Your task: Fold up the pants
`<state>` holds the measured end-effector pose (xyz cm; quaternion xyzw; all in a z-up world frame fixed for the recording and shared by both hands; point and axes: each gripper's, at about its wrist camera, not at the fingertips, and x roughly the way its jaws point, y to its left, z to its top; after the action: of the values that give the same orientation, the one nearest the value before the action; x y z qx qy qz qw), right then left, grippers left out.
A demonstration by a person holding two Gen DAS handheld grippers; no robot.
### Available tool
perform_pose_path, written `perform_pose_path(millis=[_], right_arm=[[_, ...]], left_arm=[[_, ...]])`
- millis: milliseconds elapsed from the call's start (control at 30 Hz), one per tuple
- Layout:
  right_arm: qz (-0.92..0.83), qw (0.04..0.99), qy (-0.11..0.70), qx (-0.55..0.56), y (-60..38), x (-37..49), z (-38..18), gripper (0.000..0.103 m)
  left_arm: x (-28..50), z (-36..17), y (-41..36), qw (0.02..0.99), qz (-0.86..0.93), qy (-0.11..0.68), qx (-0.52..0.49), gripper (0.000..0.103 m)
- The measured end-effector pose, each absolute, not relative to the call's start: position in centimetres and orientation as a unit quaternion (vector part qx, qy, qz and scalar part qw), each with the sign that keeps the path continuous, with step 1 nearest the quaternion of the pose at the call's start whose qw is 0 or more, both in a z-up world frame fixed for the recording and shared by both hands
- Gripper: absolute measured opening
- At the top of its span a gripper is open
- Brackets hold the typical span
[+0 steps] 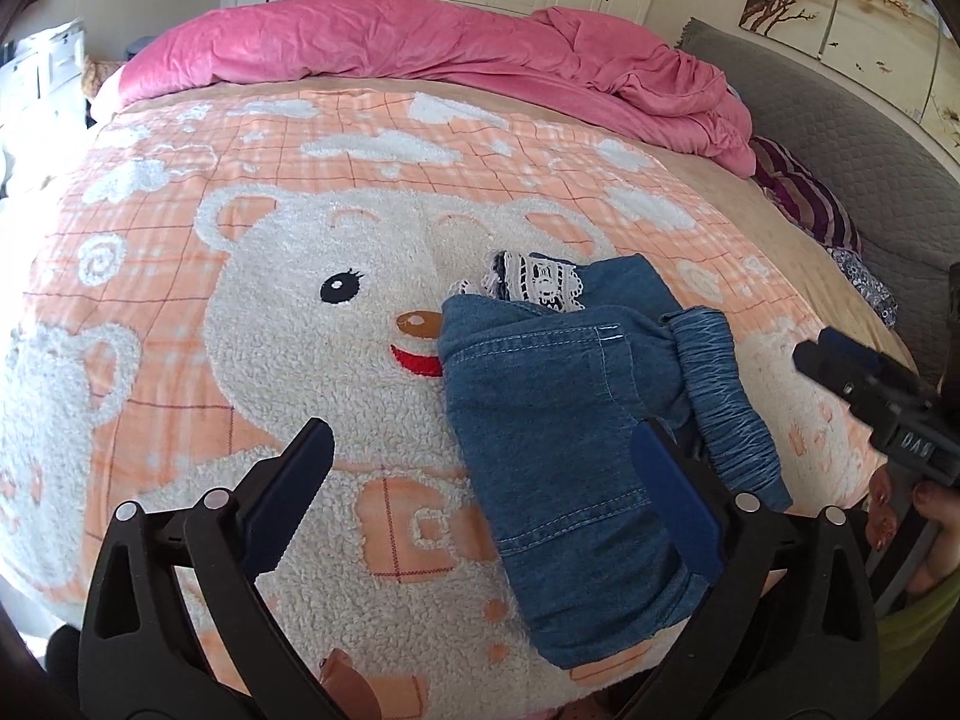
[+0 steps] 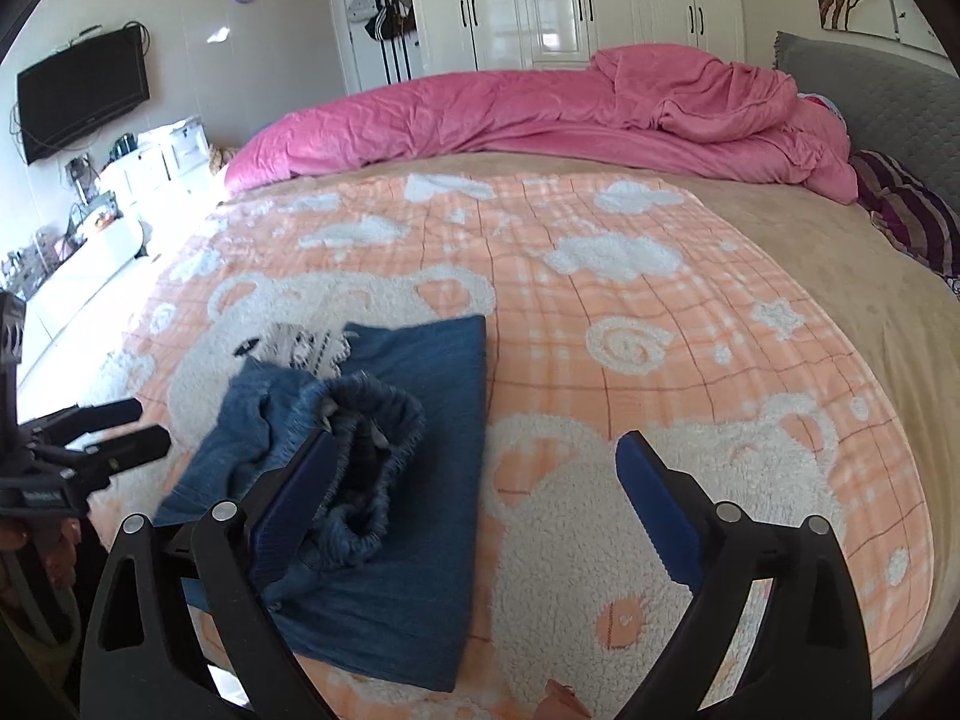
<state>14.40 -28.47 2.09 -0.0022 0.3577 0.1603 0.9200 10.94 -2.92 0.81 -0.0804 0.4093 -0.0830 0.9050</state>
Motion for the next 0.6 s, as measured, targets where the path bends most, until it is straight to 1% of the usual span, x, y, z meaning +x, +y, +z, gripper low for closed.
perform_pose_path(millis=[267,367,433,467,500,533,567,600], right_arm=[[0.172,0.899,0.402,0.032,-29.0,16.0,-0.8,0.093],[0.189,0.886,0.418,0.061,-29.0,16.9,-1.7,0.093],[0.203,0.877,0.428,0.081,-28.9,17.7,-2.2,0.089],[0.21,0.872,0.434,0.087,-28.7,18.1,-2.5,0.083],[0.215,0.865,0.445,0.09,-28.5,18.5,-3.1,0.079],[0.216,0.86,0.455,0.086,-28.2,18.9,-3.7,0.077],[0.217,0.858,0.459,0.081,-28.0,19.1,-4.1,0.073],[0.218,0.858,0.459,0.077,-27.7,19.2,-4.3,0.072]], left_arm=[[11.9,-2.1,-3.5,0.891,-0.083,0.436,-0.093,0.094],[12.4,-3.1,-3.7,0.884,-0.091,0.444,-0.111,0.094],[12.5,-3.6,-3.9,0.883,-0.093,0.445,-0.116,0.093],[12.5,-3.7,-4.0,0.884,-0.093,0.444,-0.117,0.093],[12.5,-3.8,-4.0,0.884,-0.094,0.442,-0.118,0.093],[12.5,-3.7,-4.2,0.885,-0.097,0.44,-0.12,0.092],[12.5,-3.8,-4.2,0.885,-0.1,0.438,-0.123,0.087],[12.5,-3.8,-4.3,0.884,-0.107,0.437,-0.129,0.085]])
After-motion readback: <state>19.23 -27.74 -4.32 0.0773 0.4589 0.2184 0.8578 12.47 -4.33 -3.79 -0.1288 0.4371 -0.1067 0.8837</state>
